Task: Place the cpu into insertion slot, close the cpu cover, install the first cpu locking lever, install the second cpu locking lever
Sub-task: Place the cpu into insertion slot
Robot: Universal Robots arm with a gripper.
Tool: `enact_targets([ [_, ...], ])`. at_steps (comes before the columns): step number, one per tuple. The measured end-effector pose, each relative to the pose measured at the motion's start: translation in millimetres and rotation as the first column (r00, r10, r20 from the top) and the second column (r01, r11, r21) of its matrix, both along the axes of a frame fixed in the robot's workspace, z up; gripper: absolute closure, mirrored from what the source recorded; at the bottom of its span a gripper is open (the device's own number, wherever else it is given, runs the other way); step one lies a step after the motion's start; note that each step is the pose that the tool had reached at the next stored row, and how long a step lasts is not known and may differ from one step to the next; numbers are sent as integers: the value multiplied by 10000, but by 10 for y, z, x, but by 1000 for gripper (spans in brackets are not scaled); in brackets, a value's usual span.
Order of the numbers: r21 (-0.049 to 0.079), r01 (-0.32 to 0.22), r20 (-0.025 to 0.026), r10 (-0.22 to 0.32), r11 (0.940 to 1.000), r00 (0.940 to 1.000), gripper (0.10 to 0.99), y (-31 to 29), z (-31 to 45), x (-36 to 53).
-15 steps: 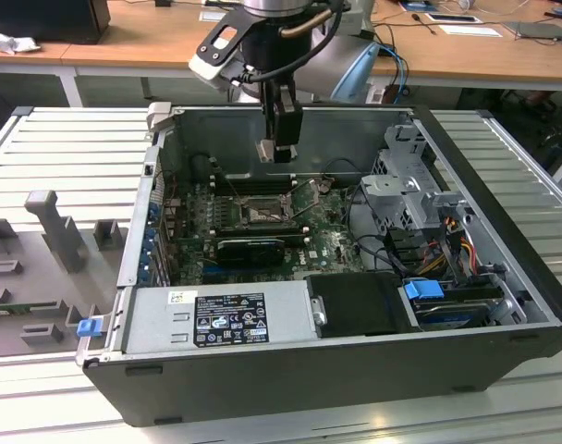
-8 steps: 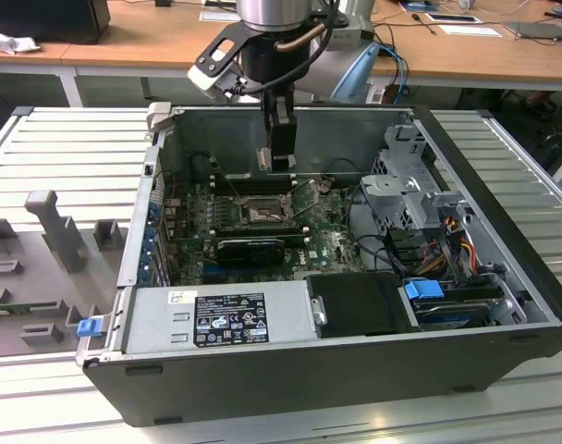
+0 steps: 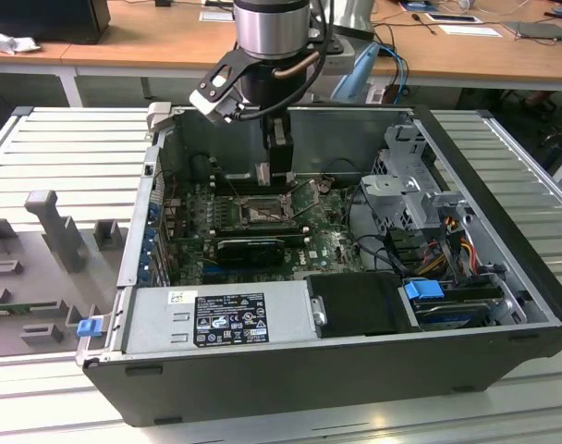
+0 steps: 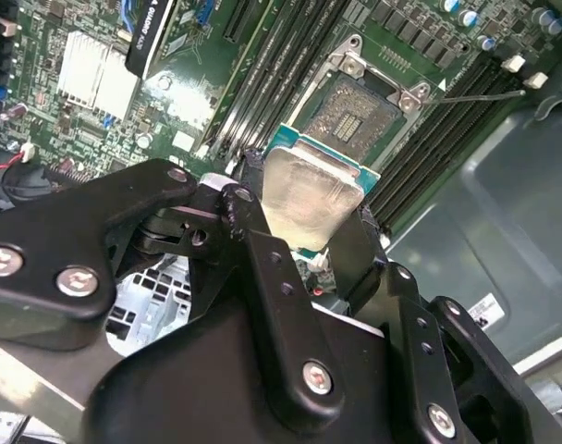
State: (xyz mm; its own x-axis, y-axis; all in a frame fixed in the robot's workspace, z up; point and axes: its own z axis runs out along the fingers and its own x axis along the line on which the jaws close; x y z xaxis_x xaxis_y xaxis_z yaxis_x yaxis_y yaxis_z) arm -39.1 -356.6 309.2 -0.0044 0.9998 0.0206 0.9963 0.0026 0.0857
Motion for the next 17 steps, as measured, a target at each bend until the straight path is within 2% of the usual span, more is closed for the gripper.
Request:
enact_targets([
  [6, 0, 2, 0, -2, 10000, 10000, 561, 11, -141, -4],
  [9, 0, 0, 1, 0, 10000, 10000, 561, 32, -241, -11],
  [11, 0, -1, 0, 1, 10000, 10000, 561, 60, -306, -28],
  [15, -1, 0, 0, 0, 10000, 10000, 561, 105, -390, -49],
  [17, 1, -2, 1, 2, 10000, 10000, 561, 123, -467, -54],
])
